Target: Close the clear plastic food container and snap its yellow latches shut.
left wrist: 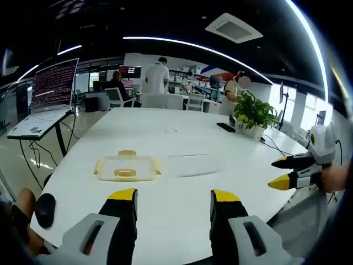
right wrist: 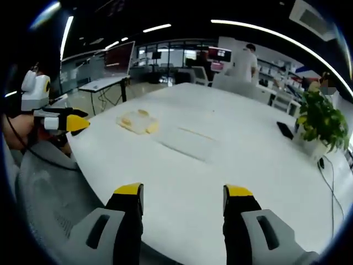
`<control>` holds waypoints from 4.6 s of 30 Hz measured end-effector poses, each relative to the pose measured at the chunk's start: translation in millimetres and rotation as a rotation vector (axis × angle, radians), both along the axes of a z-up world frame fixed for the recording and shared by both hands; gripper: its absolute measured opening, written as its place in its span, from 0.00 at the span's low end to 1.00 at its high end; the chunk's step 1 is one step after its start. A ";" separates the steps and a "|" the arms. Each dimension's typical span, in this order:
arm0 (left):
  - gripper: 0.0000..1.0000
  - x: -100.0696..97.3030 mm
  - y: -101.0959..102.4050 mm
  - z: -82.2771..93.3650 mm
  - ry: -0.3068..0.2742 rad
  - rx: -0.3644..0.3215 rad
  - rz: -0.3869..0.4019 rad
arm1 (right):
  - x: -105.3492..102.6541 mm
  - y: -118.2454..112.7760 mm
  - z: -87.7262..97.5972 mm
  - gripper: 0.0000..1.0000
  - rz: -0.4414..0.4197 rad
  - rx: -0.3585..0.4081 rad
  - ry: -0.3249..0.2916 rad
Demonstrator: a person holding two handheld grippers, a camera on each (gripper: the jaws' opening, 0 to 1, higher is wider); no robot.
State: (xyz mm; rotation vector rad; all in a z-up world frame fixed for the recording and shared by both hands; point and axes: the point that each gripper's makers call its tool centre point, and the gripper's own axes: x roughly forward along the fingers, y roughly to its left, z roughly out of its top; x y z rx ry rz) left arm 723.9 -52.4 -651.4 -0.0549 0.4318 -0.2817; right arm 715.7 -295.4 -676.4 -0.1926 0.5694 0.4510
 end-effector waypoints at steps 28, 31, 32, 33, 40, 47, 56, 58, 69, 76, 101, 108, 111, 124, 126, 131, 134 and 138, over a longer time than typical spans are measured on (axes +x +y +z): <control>0.47 0.2 -0.3 0.0 0.002 -0.001 0.002 | -0.1 -0.2 -0.5 0.55 0.003 -0.002 0.004; 0.47 0.2 -0.5 -0.3 0.003 -0.001 0.001 | 0.0 -0.2 -0.5 0.55 0.003 -0.001 0.004; 0.47 0.2 -0.5 -0.4 0.003 -0.001 0.001 | 0.0 -0.1 -0.5 0.55 0.003 -0.001 0.004; 0.47 0.2 -0.5 -0.5 0.004 -0.001 0.001 | 0.0 -0.1 -0.5 0.55 0.003 -0.001 0.004; 0.47 0.4 -0.6 -0.9 0.006 -0.001 0.001 | 0.0 0.3 -0.4 0.55 0.005 -0.002 0.003; 0.47 0.1 -0.7 -0.7 0.006 0.000 0.002 | -0.3 0.7 -0.8 0.55 0.009 -0.004 0.004; 0.47 0.1 -0.1 -0.6 0.004 -0.002 0.003 | -0.6 1.3 -1.0 0.55 0.011 -0.009 0.004; 0.47 0.1 -0.2 -0.4 0.004 -0.002 0.003 | -0.7 1.4 -1.1 0.55 0.012 -0.010 0.004; 0.47 0.5 -0.2 0.2 0.000 -0.003 0.005 | -1.1 1.2 -2.0 0.55 0.014 -0.015 0.007; 0.47 0.4 -0.1 -0.1 0.001 -0.003 0.005 | -1.2 1.6 -2.4 0.55 0.016 -0.016 0.007; 0.46 0.9 -2.0 -11.0 0.082 -0.001 -0.012 | -0.8 6.0 -9.1 0.56 0.037 -0.008 0.062; 0.46 10.2 3.9 -12.9 0.091 0.010 -0.021 | 8.0 12.5 -15.4 0.56 0.043 0.012 0.087; 0.46 14.6 11.6 -14.6 0.096 0.018 -0.019 | 10.8 17.2 -15.4 0.56 0.058 0.009 0.087; 0.47 33.9 20.0 -26.1 0.130 0.049 -0.099 | 41.8 47.0 -11.1 0.56 0.154 0.009 0.099; 0.47 36.4 19.6 -27.6 0.138 0.043 -0.117 | 47.8 55.2 -9.8 0.56 0.182 0.011 0.095; 0.47 48.6 28.6 -35.1 0.153 0.071 -0.137 | 59.6 73.3 -9.5 0.55 0.230 0.014 0.102; 0.47 57.0 34.6 -38.4 0.156 0.090 -0.150 | 68.6 87.7 -7.6 0.55 0.264 0.019 0.099; 0.46 69.4 41.4 -40.6 0.150 0.122 -0.182 | 78.6 104.8 -7.0 0.55 0.313 0.023 0.106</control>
